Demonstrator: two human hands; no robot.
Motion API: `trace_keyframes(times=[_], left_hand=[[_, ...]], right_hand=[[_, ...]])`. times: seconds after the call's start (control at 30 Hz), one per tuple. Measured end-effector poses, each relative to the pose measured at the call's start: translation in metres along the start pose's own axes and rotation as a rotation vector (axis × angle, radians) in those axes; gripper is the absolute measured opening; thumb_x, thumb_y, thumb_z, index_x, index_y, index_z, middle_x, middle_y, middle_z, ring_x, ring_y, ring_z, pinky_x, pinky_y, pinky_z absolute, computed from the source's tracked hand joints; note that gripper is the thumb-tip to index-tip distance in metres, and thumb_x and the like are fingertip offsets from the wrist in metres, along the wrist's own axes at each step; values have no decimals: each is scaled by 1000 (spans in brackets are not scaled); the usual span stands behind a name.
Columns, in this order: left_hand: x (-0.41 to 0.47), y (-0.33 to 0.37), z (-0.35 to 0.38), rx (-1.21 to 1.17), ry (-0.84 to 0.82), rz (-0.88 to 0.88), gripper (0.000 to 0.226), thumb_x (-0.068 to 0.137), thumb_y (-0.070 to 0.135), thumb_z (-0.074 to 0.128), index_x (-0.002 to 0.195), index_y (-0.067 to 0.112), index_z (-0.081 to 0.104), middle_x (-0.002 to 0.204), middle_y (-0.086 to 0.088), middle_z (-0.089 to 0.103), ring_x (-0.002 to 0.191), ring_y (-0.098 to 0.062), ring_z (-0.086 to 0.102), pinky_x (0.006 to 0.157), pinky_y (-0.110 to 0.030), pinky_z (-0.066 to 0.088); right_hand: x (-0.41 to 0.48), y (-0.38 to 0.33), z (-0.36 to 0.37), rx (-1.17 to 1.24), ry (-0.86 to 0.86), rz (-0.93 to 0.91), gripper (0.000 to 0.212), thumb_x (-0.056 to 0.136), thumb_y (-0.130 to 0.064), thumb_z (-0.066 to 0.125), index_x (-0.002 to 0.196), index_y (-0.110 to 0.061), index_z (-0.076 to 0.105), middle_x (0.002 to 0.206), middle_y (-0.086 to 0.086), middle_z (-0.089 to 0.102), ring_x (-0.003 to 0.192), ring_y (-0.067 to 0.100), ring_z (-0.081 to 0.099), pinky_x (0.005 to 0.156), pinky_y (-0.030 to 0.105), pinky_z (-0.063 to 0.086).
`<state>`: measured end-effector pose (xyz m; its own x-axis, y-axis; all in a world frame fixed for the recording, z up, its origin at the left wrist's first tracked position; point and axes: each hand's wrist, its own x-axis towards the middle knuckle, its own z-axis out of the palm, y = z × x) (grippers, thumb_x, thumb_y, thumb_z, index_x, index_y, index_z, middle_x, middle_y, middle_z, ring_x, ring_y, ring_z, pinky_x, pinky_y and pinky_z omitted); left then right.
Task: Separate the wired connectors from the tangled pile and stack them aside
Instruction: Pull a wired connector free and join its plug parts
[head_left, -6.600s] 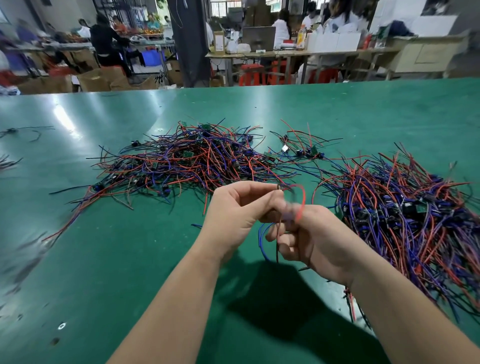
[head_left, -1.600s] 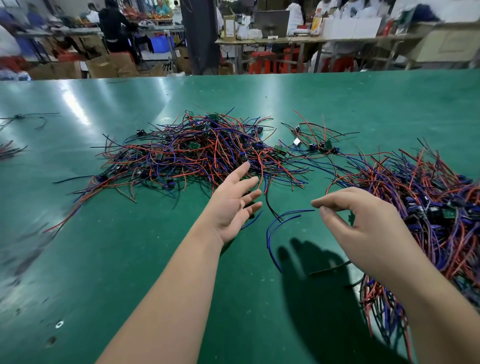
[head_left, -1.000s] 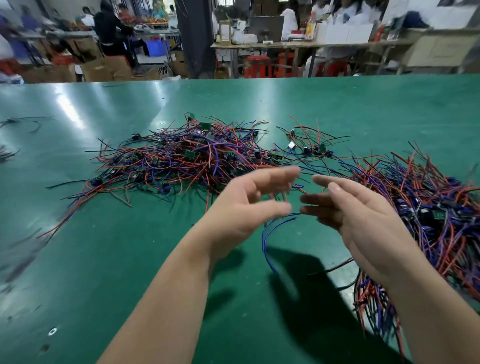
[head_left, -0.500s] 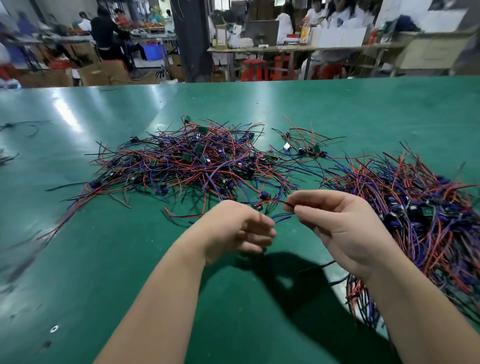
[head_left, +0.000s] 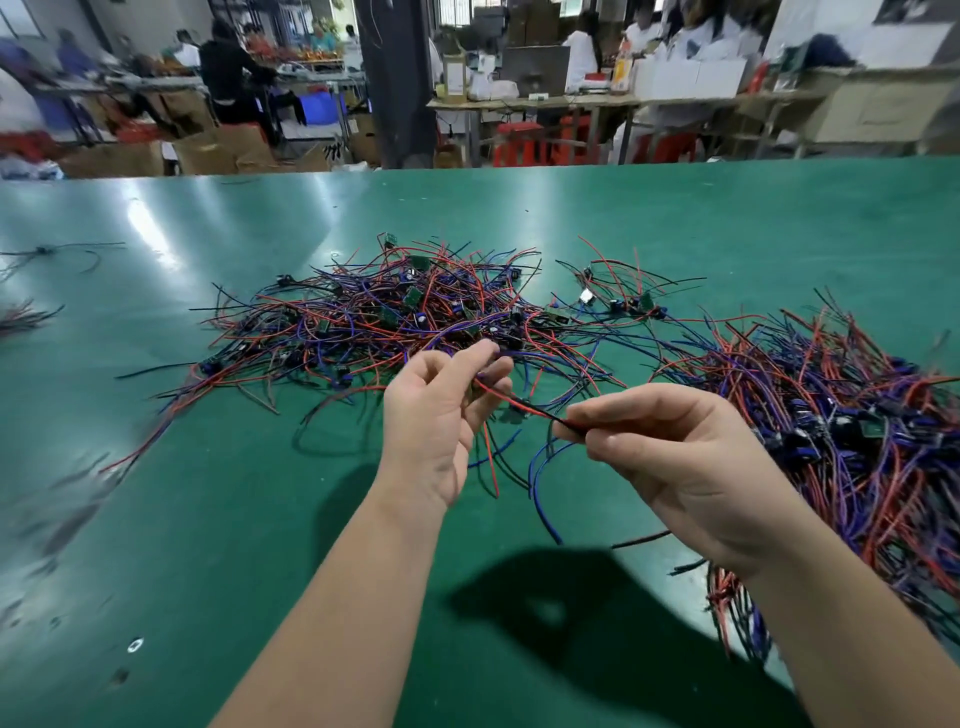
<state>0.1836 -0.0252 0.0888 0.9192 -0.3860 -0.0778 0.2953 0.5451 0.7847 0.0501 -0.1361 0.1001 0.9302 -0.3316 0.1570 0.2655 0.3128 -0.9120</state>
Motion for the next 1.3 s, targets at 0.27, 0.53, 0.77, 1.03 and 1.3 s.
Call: trace_keyframes(times=[0.27,0.53,0.77,1.03,1.3], left_hand=[[-2,9,4,-297,-57,70,63,96,-8,41,147,21,17,120,-21,53,82,-29,72,66,-26,59],[-14,44,-15,-755,-831,-344,72,91,-4,51,148,34,29,145,-27,37,102,-43,65,79,-37,58],[-26,27,-6,188,-905,-100,92,90,-1,46,143,56,-3,143,-14,47,85,-27,72,64,-24,58],[-34,5,6,498,-931,-132,112,91,-7,54,135,61,-23,161,-2,1,88,-41,66,68,-28,55],[-33,-1,6,393,-842,-200,111,75,8,64,146,48,-12,159,-5,15,94,-24,69,76,-30,56]], right_hand=[[2,-8,-5,-83,125,69,18,66,-16,61,74,-14,76,77,9,73,68,23,71,57,19,49],[2,-6,-9,-88,80,84,19,67,-16,60,76,-15,77,75,8,72,63,21,69,59,20,48],[6,1,-9,-122,185,189,24,71,-24,60,82,-8,74,77,9,69,56,15,58,54,20,43],[6,3,-7,-169,192,166,27,54,-29,73,75,-11,75,67,3,59,51,9,46,50,18,38],[6,0,-7,-92,163,133,4,60,-16,69,61,-13,72,74,12,71,53,11,59,49,16,48]])
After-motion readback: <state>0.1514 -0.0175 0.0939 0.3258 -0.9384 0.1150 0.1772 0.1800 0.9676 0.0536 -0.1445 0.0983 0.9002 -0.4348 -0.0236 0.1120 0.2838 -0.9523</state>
